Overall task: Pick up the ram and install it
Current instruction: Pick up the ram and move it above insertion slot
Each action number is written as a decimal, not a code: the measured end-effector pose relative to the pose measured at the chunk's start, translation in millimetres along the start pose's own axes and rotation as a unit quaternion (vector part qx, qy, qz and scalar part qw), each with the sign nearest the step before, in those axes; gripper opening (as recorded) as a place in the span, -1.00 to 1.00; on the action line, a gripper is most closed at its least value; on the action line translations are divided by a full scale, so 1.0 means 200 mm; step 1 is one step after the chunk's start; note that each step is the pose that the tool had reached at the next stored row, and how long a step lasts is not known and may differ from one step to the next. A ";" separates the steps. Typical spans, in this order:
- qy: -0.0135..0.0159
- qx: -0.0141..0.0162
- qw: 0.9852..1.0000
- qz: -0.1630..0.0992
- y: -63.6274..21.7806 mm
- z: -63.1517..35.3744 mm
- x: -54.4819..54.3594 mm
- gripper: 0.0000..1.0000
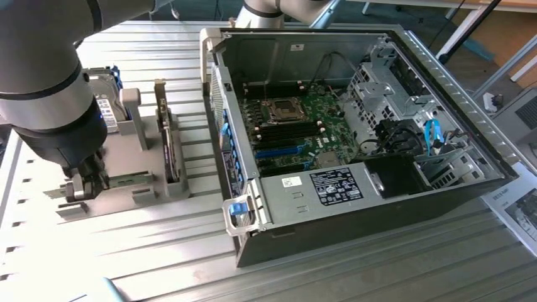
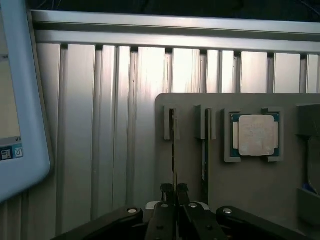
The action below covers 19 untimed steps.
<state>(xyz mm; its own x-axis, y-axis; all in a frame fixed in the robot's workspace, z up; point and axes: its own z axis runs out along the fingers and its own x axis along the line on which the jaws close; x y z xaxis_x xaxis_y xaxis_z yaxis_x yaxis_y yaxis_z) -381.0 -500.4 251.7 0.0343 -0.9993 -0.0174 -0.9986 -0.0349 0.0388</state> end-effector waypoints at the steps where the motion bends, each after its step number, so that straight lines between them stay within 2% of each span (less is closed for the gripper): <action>1: 0.000 0.000 1.000 0.000 0.002 -0.047 0.00 -0.73; 3: 0.000 0.000 1.000 0.000 0.004 -0.098 0.00 -0.73; 11: 0.000 0.000 1.000 0.000 0.008 -0.201 0.00 -0.73; 19: 0.000 0.000 1.000 0.000 0.013 -0.331 -0.01 -0.73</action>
<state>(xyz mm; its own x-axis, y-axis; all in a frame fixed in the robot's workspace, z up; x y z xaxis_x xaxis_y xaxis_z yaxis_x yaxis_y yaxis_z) -381.0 -500.5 318.1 0.0343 -0.9993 -0.0174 -0.9986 -0.0349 0.0389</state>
